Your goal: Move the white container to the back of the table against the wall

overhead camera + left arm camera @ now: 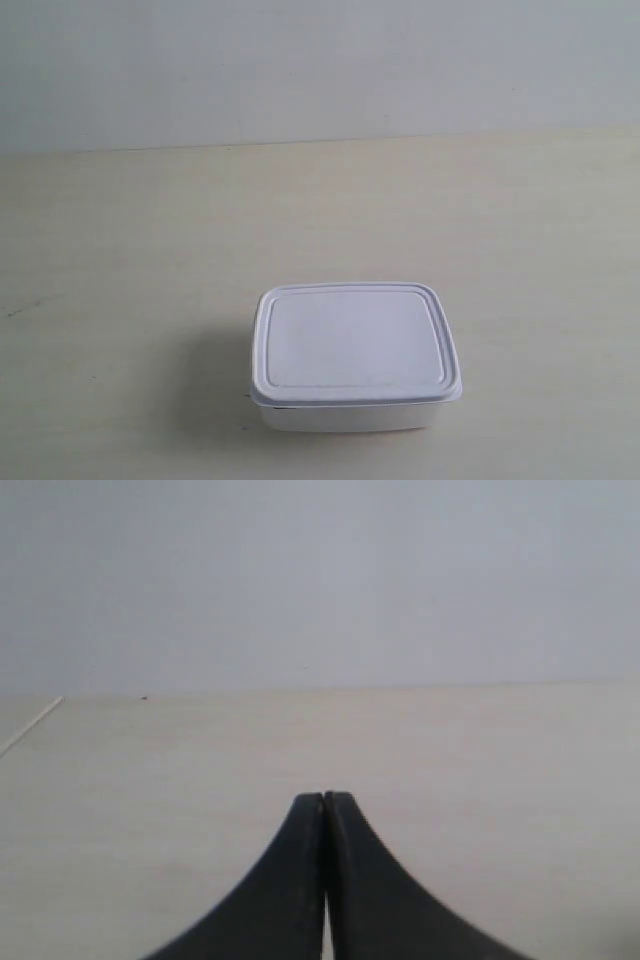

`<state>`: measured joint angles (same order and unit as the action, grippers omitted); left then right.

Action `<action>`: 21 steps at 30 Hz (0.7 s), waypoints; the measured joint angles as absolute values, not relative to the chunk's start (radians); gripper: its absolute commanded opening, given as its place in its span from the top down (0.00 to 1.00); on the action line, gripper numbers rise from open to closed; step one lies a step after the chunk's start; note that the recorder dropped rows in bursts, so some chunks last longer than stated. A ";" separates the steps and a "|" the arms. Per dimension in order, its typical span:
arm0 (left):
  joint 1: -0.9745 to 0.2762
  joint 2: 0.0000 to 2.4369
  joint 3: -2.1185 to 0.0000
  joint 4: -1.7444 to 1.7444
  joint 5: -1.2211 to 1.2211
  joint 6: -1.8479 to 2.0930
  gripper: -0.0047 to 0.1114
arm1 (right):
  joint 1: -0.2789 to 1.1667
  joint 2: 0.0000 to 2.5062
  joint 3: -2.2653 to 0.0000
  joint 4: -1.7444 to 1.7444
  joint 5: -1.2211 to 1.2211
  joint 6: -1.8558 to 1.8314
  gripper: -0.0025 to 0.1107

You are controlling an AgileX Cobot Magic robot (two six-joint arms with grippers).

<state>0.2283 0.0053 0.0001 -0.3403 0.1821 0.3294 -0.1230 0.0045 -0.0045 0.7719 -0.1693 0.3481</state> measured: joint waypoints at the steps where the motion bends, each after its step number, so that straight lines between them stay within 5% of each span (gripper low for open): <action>1: 0.228 0.005 0.000 -0.394 0.179 0.329 0.96 | -0.123 0.005 -0.005 0.770 -0.182 0.355 0.98; 7: 0.228 0.005 0.000 -0.610 0.102 0.211 0.96 | -0.123 0.005 -0.092 0.740 -0.107 0.385 0.98; 11: 0.228 0.005 0.000 -0.654 -0.085 0.015 0.96 | -0.123 0.054 -0.105 0.645 -0.368 0.562 0.98; 21: 0.204 0.004 0.000 -0.639 -0.658 -0.317 0.96 | -0.035 0.777 -0.577 0.178 -0.535 0.966 0.98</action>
